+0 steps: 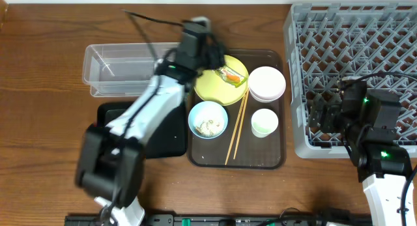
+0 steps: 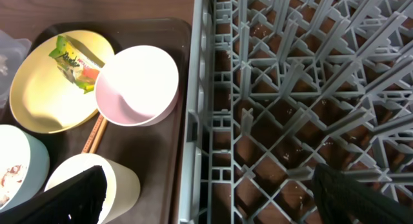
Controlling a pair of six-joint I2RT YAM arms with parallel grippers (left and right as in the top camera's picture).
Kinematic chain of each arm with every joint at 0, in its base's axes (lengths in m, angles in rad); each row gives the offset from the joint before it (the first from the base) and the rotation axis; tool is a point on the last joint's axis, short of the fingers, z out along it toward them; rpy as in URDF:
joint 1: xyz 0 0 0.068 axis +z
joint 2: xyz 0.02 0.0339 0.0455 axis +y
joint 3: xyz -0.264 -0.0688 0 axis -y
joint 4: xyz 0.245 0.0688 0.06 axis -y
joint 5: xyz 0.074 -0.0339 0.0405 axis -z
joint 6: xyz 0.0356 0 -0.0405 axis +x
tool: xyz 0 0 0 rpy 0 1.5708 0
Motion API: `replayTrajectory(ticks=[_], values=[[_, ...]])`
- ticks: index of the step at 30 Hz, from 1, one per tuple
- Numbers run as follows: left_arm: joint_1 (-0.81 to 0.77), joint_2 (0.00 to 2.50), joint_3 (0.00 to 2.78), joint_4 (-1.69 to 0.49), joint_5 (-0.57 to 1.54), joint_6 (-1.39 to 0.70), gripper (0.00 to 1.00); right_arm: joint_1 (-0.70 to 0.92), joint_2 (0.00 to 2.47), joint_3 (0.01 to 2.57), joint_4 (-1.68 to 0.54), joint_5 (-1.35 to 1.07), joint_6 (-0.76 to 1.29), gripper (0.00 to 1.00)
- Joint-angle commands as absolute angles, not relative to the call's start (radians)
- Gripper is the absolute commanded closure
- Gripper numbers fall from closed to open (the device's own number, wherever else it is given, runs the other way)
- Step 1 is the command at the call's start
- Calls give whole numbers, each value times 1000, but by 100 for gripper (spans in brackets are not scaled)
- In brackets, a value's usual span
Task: Sort waste into correct bins and load items into the dishwasher rack
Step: 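Carry tissue with left gripper into clear plastic container and release, then grasp the green Pandan wrapper on the yellow plate with left gripper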
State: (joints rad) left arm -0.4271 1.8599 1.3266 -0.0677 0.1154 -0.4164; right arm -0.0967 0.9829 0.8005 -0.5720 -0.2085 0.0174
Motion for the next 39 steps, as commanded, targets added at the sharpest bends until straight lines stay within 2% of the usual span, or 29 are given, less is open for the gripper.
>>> replayTrajectory(ticks=[1, 7, 14, 17, 21, 22, 26, 28, 37, 39], values=[[-466, 1954, 1332, -41, 118, -432, 30, -86, 980, 823, -572, -215, 7, 1], [-508, 2056, 1332, -45, 69, -451, 30, -86, 980, 823, -572, -215, 7, 1], [-509, 2066, 1332, -76, 32, -451, 31, -86, 980, 823, -572, -215, 7, 1], [-511, 2078, 1332, -73, 33, -453, 35, -86, 980, 823, -573, -215, 7, 1], [-509, 2099, 1332, -71, 32, -474, 36, -86, 980, 823, -573, -215, 7, 1], [-509, 2099, 1332, -66, 32, -474, 39, -86, 980, 823, -573, -215, 7, 1], [-509, 2100, 1332, -21, 33, -473, 68, -86, 980, 823, -574, -215, 7, 1], [-509, 2100, 1332, -17, 32, -473, 76, -86, 980, 823, -574, -215, 7, 1], [-509, 2100, 1332, -52, 33, -473, 78, -86, 980, 823, -573, -215, 7, 1], [-509, 2100, 1332, -59, 33, -473, 93, -86, 980, 823, -572, -215, 7, 1]])
